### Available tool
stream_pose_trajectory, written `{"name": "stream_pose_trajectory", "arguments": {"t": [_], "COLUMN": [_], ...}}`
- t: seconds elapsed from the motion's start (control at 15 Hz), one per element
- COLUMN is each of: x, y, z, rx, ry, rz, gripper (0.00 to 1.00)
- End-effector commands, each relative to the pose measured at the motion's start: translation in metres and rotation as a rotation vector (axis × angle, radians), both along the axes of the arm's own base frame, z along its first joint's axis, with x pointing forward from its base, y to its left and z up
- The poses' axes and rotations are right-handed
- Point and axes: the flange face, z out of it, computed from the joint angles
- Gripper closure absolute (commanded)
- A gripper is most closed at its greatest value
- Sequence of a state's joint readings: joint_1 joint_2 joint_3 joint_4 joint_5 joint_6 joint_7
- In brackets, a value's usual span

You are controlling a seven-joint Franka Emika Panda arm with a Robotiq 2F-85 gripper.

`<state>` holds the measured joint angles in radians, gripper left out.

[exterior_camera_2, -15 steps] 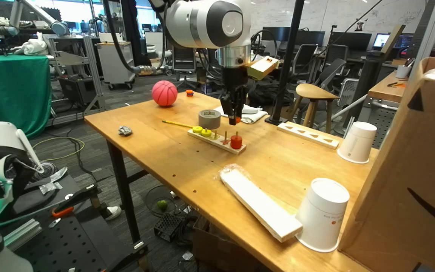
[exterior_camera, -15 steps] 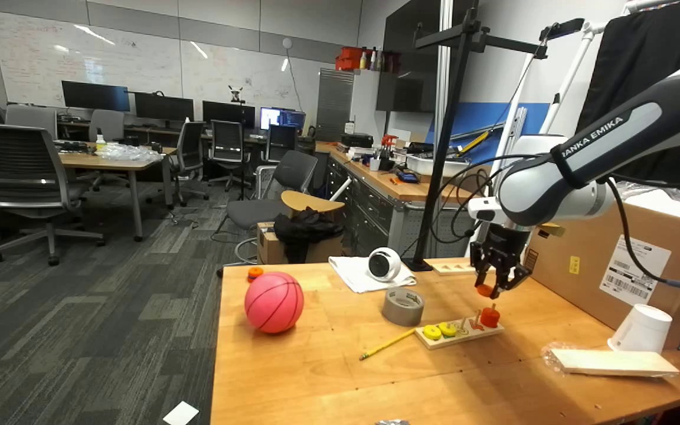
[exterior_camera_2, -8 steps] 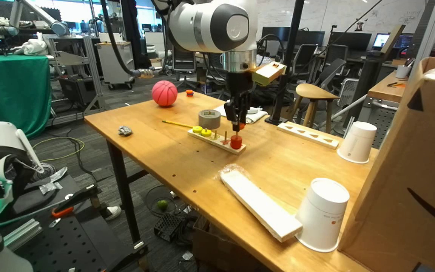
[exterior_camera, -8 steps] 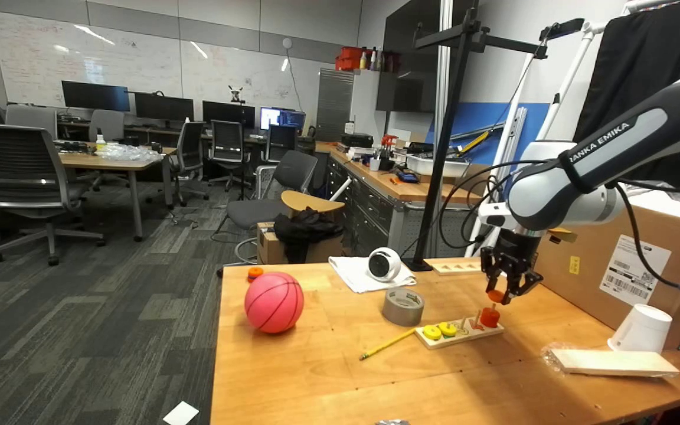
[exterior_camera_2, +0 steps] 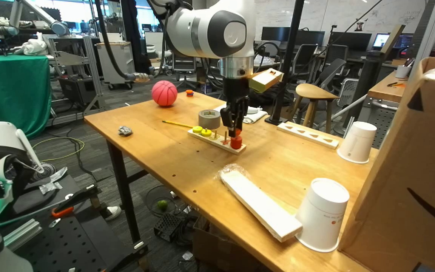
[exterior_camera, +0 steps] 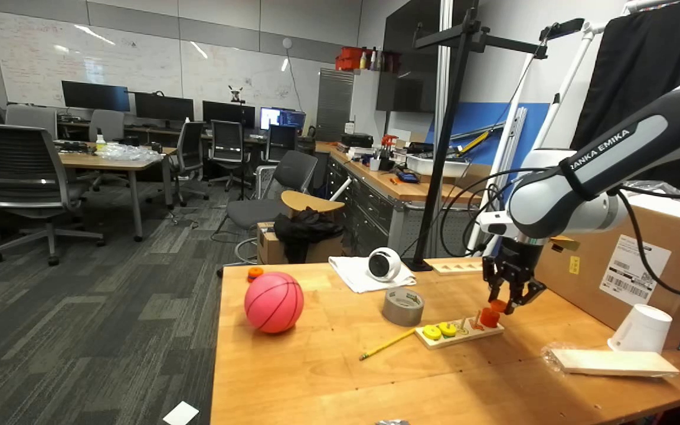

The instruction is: Move the right and middle blocks blocks to the first right position, respectively

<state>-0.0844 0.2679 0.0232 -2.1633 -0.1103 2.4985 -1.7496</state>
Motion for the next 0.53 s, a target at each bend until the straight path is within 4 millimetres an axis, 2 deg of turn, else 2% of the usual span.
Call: {"name": "stream_pose_trajectory", "arguments": {"t": [0.0,0.47], "x": [0.004,0.016], "y": [0.000,-0.001], "z": [0.003,0.003], "rx": [0.009,0.005], "ry": [-0.010,-0.016], "rz": [0.000,0.005], "gripper": [0.78,0.78]}}
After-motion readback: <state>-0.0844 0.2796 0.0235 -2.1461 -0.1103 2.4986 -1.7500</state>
